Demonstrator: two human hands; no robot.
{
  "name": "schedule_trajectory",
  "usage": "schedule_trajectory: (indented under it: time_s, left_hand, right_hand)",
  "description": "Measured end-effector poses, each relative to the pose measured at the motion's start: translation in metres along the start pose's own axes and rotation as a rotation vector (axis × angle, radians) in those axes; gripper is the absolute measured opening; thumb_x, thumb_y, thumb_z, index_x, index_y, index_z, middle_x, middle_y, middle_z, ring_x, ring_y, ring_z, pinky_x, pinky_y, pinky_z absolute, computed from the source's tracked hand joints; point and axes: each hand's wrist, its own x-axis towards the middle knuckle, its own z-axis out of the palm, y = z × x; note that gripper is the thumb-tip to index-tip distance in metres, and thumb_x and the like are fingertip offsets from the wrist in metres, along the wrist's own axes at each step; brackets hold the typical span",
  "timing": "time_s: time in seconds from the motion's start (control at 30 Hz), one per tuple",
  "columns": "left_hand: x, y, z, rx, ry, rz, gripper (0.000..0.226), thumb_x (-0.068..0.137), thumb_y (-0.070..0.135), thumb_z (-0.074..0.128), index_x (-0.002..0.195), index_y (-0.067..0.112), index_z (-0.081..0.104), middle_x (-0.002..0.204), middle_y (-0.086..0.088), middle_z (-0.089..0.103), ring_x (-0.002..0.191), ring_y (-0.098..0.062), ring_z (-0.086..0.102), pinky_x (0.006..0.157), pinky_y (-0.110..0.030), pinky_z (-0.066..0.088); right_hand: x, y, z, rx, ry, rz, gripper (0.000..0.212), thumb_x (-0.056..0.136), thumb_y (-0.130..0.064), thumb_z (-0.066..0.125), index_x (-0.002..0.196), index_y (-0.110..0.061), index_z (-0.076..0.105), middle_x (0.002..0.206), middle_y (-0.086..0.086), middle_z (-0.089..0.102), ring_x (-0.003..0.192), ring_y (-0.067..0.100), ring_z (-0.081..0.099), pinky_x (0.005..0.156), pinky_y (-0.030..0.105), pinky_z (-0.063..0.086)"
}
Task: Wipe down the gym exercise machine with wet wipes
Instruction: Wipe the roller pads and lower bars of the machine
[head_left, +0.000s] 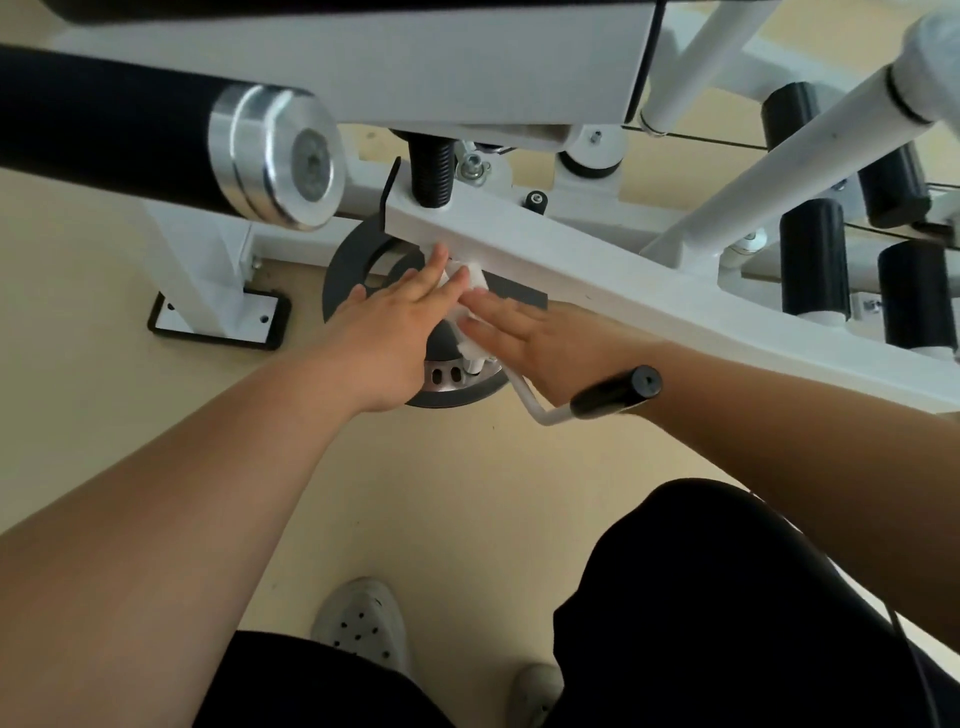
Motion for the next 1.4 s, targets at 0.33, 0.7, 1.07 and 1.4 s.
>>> schedule_trajectory:
  time_s: [0.33, 0.7, 1.07, 1.4]
  left_hand:
    - [0.007, -0.018, 0.005, 0.108, -0.004, 0.032, 0.097, 0.090, 0.002, 0.053, 0.159, 0.039, -0.005, 0.158, 0.021, -0.037, 0.157, -0.017, 0.001, 0.122, -0.060, 0.018]
    - [0.002, -0.022, 0.003, 0.109, 0.007, 0.045, 0.102, 0.088, -0.001, 0.051, 0.158, 0.045, -0.007, 0.159, 0.023, -0.034, 0.156, -0.016, 0.003, 0.122, -0.057, 0.020]
    - [0.000, -0.002, 0.005, 0.094, -0.009, -0.004, 0.097, 0.092, 0.002, 0.054, 0.161, 0.033, -0.006, 0.160, 0.014, -0.037, 0.156, -0.017, 0.000, 0.124, -0.056, 0.013]
    - [-0.003, 0.004, 0.004, 0.042, -0.016, -0.026, 0.094, 0.091, 0.001, 0.053, 0.162, 0.030, -0.002, 0.161, 0.014, -0.035, 0.156, -0.020, 0.004, 0.123, -0.059, 0.016]
  right_hand:
    - [-0.020, 0.003, -0.002, 0.066, -0.063, -0.090, 0.083, 0.089, 0.002, 0.038, 0.165, -0.013, 0.007, 0.171, 0.006, -0.012, 0.158, 0.024, -0.008, 0.128, 0.038, 0.004]
    - [-0.050, -0.010, 0.001, 0.399, -0.041, 0.009, 0.094, 0.093, 0.015, 0.044, 0.160, -0.045, 0.016, 0.172, -0.015, 0.004, 0.157, 0.015, 0.021, 0.125, 0.040, 0.028]
    - [-0.077, -0.035, -0.027, 1.003, 0.011, 0.248, 0.075, 0.089, 0.007, 0.045, 0.128, -0.056, 0.056, 0.100, 0.000, 0.070, 0.081, 0.013, 0.056, 0.078, 0.028, 0.050]
    - [-0.070, -0.046, -0.028, 1.190, -0.072, 0.376, 0.061, 0.080, -0.001, 0.043, 0.133, -0.022, 0.066, 0.113, 0.000, 0.072, 0.088, 0.009, 0.059, 0.079, 0.021, 0.047]
